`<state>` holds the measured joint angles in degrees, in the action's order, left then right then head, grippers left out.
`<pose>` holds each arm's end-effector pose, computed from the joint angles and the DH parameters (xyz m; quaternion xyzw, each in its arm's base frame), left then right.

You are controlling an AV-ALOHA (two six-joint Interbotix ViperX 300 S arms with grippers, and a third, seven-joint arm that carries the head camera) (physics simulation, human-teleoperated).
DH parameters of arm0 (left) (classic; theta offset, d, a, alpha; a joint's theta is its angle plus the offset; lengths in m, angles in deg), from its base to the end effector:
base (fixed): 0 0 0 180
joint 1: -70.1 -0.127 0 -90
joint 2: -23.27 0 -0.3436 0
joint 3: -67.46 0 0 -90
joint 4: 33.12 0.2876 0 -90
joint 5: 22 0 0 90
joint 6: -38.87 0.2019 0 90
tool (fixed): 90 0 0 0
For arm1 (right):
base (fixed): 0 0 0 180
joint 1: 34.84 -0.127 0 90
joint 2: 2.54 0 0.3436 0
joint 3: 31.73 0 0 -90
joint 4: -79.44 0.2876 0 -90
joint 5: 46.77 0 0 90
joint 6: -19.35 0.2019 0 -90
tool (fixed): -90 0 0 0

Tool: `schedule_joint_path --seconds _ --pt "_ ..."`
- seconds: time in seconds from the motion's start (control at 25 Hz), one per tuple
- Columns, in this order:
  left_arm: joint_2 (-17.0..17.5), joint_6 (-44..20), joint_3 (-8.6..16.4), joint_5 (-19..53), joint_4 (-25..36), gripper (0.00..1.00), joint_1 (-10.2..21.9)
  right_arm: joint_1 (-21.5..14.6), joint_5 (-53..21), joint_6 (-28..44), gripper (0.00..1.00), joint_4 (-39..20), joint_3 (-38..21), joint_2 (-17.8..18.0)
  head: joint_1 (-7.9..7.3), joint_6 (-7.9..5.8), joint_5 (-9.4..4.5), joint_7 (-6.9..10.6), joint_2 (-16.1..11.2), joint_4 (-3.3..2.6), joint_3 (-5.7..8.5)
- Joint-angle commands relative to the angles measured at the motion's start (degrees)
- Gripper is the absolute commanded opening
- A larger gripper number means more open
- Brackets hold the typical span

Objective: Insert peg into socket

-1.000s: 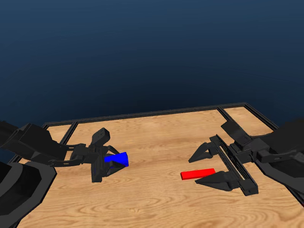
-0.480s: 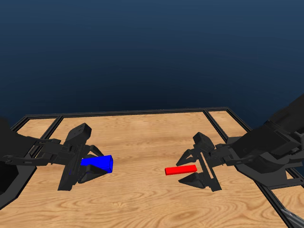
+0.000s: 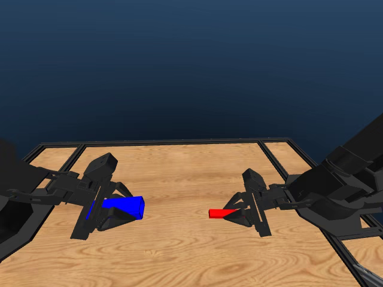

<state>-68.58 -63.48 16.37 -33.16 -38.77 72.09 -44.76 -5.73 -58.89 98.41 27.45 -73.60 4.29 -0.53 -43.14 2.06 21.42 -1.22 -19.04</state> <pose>0.3348 -0.0078 0.1063 -0.1358 0.3537 0.0483 0.9242 0.3273 0.0135 0.0473 0.1524 0.3118 -0.0931 0.9332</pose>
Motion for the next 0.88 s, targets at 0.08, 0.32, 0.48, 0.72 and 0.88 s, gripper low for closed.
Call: schedule_joint_path --seconds 0.08,0.32,0.48,0.72,0.88 --pt "2.2 0.3 2.0 -0.4 -0.6 0.0 1.5 -2.3 -5.2 -5.0 0.0 0.0 -3.9 -3.2 -0.4 0.17 0.4 -0.3 1.9 0.13 0.01" --pt "4.0 1.2 7.0 5.3 0.4 0.0 3.3 -0.2 -19.1 -14.5 0.0 -1.9 -13.4 -13.3 -1.38 0.82 0.48 -0.15 3.4 0.49 -0.97" --pt "3.5 1.6 11.7 7.2 1.3 0.0 5.3 1.7 -26.3 -17.4 0.0 -4.1 -18.4 -14.6 -2.06 0.85 0.63 0.34 4.4 0.63 -1.62" --pt "2.9 0.3 13.3 9.0 2.5 0.0 6.8 2.0 -35.9 -15.6 0.0 -10.4 -25.0 -14.9 -3.22 0.85 0.27 0.93 5.1 0.87 -2.2" --pt "2.8 -0.4 14.4 8.9 3.0 0.0 7.6 2.1 -39.2 -15.0 0.0 -13.2 -29.1 -14.8 -4.24 1.11 -0.09 0.8 5.1 1.19 -2.36"
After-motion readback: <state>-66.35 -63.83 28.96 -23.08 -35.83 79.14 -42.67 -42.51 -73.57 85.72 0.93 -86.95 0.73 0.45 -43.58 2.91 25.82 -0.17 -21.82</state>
